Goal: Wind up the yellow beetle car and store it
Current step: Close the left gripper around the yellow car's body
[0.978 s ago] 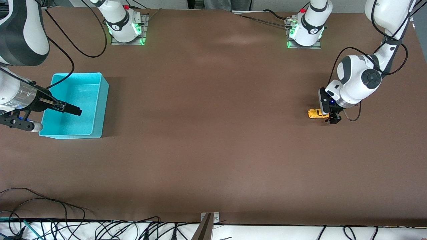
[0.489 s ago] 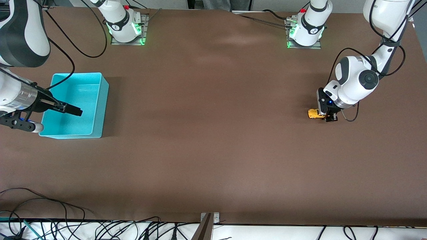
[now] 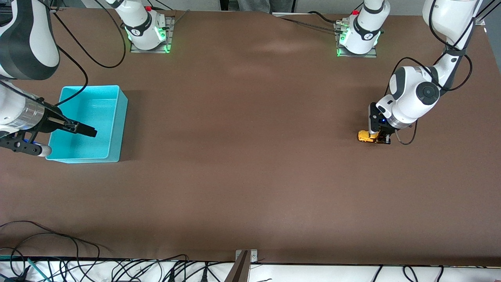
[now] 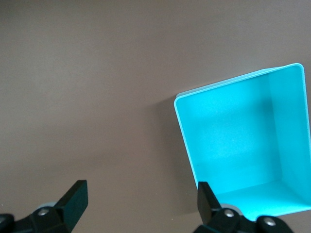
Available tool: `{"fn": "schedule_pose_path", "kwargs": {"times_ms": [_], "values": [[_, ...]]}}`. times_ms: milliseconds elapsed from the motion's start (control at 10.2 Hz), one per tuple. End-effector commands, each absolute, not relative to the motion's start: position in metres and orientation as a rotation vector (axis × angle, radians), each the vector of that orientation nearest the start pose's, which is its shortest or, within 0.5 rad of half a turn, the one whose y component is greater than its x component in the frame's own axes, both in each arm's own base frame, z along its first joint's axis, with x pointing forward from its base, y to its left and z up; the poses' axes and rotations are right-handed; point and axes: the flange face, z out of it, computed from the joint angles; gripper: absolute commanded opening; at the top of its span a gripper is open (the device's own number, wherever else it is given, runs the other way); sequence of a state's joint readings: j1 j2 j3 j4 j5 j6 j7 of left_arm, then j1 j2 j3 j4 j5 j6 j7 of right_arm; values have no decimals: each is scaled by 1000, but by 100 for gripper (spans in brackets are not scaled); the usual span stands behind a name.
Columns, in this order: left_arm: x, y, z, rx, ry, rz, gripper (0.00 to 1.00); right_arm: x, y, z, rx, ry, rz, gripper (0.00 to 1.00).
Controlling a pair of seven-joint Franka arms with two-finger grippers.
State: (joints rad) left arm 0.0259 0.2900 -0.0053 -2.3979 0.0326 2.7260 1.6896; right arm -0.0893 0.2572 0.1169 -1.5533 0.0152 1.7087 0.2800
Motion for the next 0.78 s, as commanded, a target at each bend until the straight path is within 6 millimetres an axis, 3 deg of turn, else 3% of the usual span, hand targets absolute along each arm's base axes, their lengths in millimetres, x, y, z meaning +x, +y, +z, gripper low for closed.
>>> {"fn": "schedule_pose_path", "kwargs": {"times_ms": [0, 391, 587, 685], "values": [[505, 11, 202, -1998, 2368, -16, 0, 631, 11, 492, -3098, 407, 153, 100], [496, 19, 173, -2067, 2373, 34, 0, 631, 10, 489, -3099, 412, 160, 100], [498, 26, 168, -2077, 2368, 41, 0, 632, 11, 489, -3097, 412, 158, 100], [497, 39, 166, -2106, 2344, 47, 0, 632, 11, 489, -3097, 414, 158, 100]]}}
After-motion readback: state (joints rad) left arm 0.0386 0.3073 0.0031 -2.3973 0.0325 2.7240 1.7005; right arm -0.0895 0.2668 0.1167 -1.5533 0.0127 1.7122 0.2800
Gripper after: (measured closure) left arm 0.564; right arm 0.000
